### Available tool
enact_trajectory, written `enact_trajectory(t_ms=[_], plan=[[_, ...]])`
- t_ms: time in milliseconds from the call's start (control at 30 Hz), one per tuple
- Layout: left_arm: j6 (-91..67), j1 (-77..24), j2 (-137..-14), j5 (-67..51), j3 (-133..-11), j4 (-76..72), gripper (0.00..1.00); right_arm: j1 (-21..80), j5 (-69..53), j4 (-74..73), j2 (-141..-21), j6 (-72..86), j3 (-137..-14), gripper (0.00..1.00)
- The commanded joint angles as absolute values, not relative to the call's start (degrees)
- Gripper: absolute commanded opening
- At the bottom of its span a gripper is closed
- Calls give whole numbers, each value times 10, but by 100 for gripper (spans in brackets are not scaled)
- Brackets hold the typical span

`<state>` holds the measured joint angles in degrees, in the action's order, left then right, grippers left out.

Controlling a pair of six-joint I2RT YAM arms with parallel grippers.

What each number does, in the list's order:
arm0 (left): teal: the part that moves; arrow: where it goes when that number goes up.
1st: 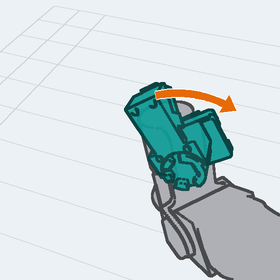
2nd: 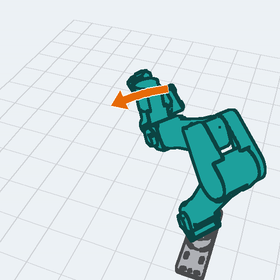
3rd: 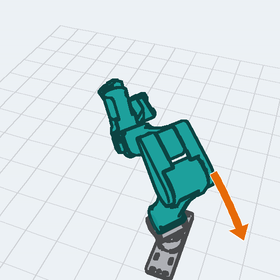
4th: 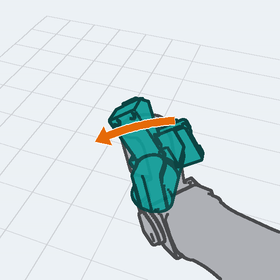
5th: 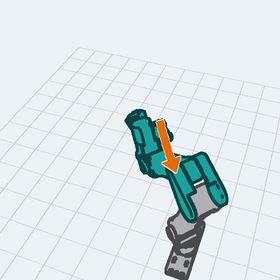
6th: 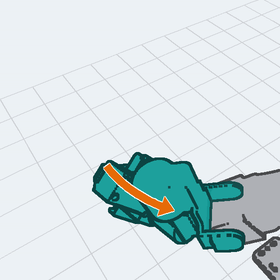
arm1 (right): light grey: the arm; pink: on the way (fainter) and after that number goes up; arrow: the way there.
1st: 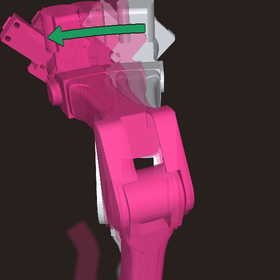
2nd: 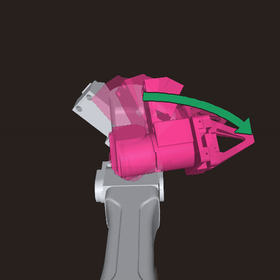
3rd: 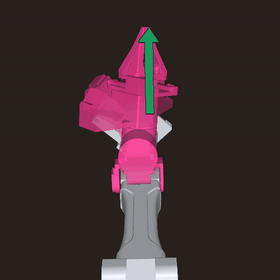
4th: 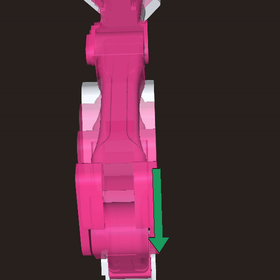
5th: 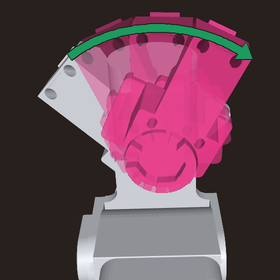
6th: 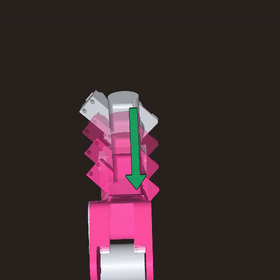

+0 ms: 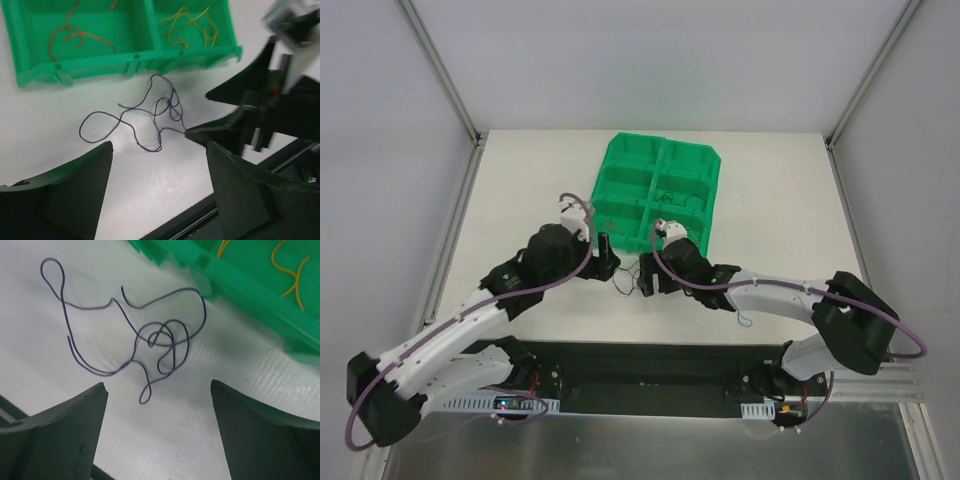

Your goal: Untangle the cables

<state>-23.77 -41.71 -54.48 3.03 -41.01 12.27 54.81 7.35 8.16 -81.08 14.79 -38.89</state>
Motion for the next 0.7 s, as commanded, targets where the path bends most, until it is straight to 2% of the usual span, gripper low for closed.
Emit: enact_trajectory(t_ms=[0, 167, 367, 500, 667], plan=[[-205, -409, -419, 43, -417, 132, 76, 561, 183, 53, -876, 148, -471, 88], [-171, -408, -331, 81, -462, 156, 78, 585, 270, 7, -950, 217, -543, 88], [-123, -408, -335, 89, -551, 156, 78, 627, 368, -103, -1048, 254, -659, 88], [-88, -408, -366, 78, -625, 151, 78, 635, 359, -92, -1081, 244, -679, 88], [-58, -407, -375, 89, -630, 99, 77, 635, 369, -95, -1113, 232, -686, 83]])
